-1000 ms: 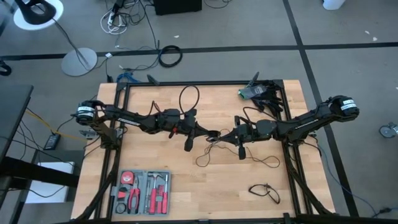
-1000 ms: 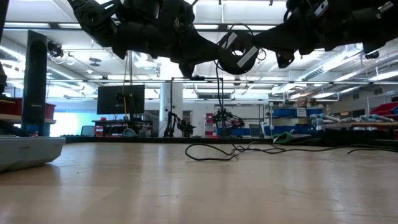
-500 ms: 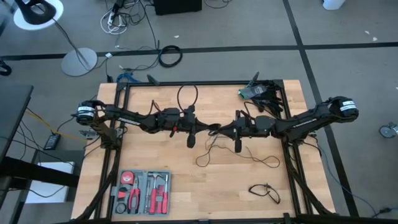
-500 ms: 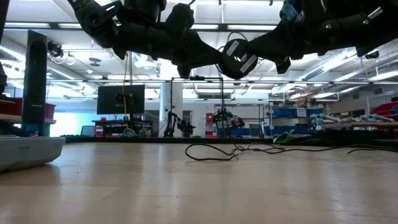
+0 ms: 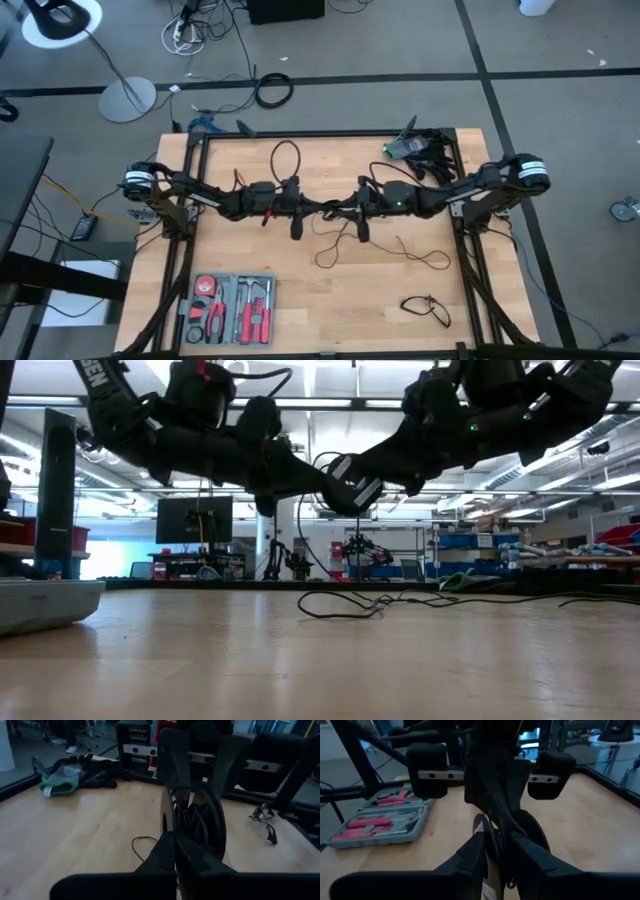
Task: Coil cords
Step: Coil the black wire onto the spool
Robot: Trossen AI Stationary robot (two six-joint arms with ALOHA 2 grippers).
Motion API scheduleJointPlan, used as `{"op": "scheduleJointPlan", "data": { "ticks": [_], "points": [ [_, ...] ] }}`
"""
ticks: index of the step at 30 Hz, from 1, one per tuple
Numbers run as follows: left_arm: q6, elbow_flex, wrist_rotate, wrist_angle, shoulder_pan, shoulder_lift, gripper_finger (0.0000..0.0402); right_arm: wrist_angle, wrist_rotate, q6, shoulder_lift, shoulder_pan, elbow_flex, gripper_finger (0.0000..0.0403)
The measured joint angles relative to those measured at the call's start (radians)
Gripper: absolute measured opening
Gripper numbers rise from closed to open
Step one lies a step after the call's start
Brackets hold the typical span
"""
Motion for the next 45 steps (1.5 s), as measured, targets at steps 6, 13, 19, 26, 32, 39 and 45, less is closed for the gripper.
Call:
{"op": "scheduleJointPlan", "data": {
  "ticks": [6,13,19,26,32,39,45],
  "points": [
    [-0.006,-0.023,-0.052,0.027,-0.002,0.000,0.0000,-0.028,0.003,0.000,-0.024,-0.014,0.000,0.0084],
    [0.003,-0.024,-0.147,0.038,0.000,-0.001,0.0000,-0.158,0.009,0.043,-0.117,-0.015,-0.001,0.0098],
    [0.005,-0.025,-0.260,0.053,0.004,-0.001,0.0000,-0.347,0.025,0.113,-0.180,0.004,-0.001,0.0102],
    [0.078,-0.013,-0.235,0.067,0.051,-0.045,0.0000,-0.434,0.039,0.170,-0.198,0.038,-0.002,0.0090],
    [0.081,0.096,-0.035,-0.120,0.141,-0.078,0.0000,-0.442,0.036,0.169,-0.199,0.070,-0.002,0.0080],
    [0.183,0.270,0.031,-0.370,0.156,-0.078,0.0000,-0.568,0.169,0.198,-0.223,0.125,-0.002,0.0058],
    [0.190,0.322,0.066,-0.393,0.146,-0.046,0.0000,-0.600,0.335,0.204,-0.318,0.229,-0.048,0.0020]
  ]
}}
